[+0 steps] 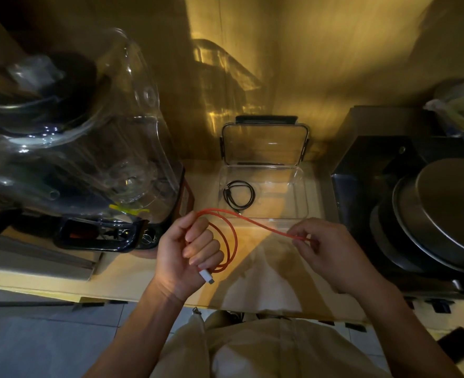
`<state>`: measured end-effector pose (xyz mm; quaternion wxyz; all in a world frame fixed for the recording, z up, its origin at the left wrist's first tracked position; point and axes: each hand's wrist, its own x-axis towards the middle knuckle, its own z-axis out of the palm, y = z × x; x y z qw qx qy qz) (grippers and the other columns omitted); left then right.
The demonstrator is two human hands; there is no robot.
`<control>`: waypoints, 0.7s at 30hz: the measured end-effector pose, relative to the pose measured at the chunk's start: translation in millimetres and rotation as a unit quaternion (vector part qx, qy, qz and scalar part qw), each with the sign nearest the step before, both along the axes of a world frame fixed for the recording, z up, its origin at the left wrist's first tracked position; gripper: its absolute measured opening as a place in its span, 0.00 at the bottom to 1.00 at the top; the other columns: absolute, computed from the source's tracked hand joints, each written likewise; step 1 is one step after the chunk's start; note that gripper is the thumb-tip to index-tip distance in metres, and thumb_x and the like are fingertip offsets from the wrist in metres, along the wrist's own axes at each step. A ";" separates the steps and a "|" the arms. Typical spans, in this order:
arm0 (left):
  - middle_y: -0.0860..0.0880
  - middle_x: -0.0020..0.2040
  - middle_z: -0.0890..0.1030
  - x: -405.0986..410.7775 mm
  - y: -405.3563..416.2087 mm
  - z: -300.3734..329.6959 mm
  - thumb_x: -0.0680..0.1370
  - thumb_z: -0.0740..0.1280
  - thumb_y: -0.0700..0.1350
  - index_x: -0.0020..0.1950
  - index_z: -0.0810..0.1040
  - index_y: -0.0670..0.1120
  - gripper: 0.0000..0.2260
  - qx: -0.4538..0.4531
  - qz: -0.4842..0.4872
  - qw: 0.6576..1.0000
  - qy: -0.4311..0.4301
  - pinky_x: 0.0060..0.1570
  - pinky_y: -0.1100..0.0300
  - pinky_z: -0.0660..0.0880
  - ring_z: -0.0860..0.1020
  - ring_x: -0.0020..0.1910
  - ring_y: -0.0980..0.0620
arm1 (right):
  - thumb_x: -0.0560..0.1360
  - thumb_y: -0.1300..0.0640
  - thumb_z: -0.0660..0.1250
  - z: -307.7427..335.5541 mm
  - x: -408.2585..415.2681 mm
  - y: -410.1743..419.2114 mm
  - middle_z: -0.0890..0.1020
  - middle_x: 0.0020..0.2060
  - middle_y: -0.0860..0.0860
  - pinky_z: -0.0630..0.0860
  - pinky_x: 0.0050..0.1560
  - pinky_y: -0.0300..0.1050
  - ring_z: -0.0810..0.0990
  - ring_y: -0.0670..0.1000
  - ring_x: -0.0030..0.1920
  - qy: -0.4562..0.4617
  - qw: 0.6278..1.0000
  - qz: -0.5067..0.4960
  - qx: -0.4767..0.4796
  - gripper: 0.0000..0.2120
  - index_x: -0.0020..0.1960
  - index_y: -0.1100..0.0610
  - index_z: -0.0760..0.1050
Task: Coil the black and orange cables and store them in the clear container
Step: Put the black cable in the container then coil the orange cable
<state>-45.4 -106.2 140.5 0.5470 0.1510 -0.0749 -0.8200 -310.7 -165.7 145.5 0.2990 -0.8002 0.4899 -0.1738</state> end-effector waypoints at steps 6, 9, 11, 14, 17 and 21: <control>0.53 0.23 0.61 -1.7 -1.0 -1.3 0.83 0.54 0.51 0.33 0.60 0.50 0.17 0.008 0.006 1.000 0.008 0.25 0.62 0.56 0.58 0.21 0.56 | 0.76 0.57 0.70 3.0 5.0 3.8 0.80 0.43 0.39 0.70 0.42 0.30 0.77 0.37 0.43 0.023 0.998 0.044 0.043 0.09 0.50 0.42 0.80; 0.53 0.23 0.61 -1.9 -2.0 -0.3 0.83 0.54 0.51 0.33 0.62 0.50 0.18 0.009 0.008 1.000 0.002 0.24 0.62 0.55 0.58 0.21 0.56 | 0.76 0.57 0.69 2.1 4.6 5.4 0.79 0.43 0.39 0.66 0.39 0.28 0.76 0.34 0.43 0.031 0.997 0.048 0.054 0.09 0.50 0.42 0.80; 0.54 0.23 0.61 -2.6 -2.9 0.1 0.83 0.54 0.51 0.32 0.64 0.49 0.19 0.015 0.011 1.000 0.004 0.24 0.62 0.56 0.58 0.21 0.56 | 0.76 0.56 0.69 1.4 5.7 5.4 0.79 0.43 0.39 0.69 0.40 0.30 0.76 0.35 0.43 0.038 0.996 0.055 0.063 0.08 0.50 0.43 0.80; 0.54 0.23 0.61 -4.9 -4.6 0.5 0.83 0.53 0.51 0.33 0.66 0.48 0.19 0.021 0.015 1.000 0.016 0.25 0.62 0.57 0.59 0.22 0.56 | 0.77 0.55 0.68 0.3 10.9 6.4 0.80 0.44 0.40 0.75 0.44 0.37 0.78 0.39 0.44 0.059 0.992 0.084 0.077 0.08 0.51 0.43 0.80; 0.53 0.24 0.61 -8.3 -6.8 1.5 0.83 0.54 0.51 0.34 0.67 0.48 0.18 0.025 0.015 0.999 0.021 0.27 0.62 0.57 0.59 0.23 0.56 | 0.77 0.52 0.67 -2.1 17.9 12.0 0.81 0.45 0.40 0.77 0.45 0.39 0.78 0.39 0.44 0.076 0.987 0.118 0.076 0.08 0.54 0.43 0.80; 0.53 0.27 0.60 -13.4 -9.6 3.3 0.82 0.55 0.49 0.39 0.68 0.47 0.13 0.048 0.029 0.998 0.002 0.30 0.61 0.60 0.59 0.26 0.55 | 0.78 0.49 0.63 -4.2 29.0 18.8 0.80 0.44 0.39 0.73 0.43 0.38 0.75 0.39 0.43 0.086 0.978 0.171 0.080 0.09 0.56 0.43 0.79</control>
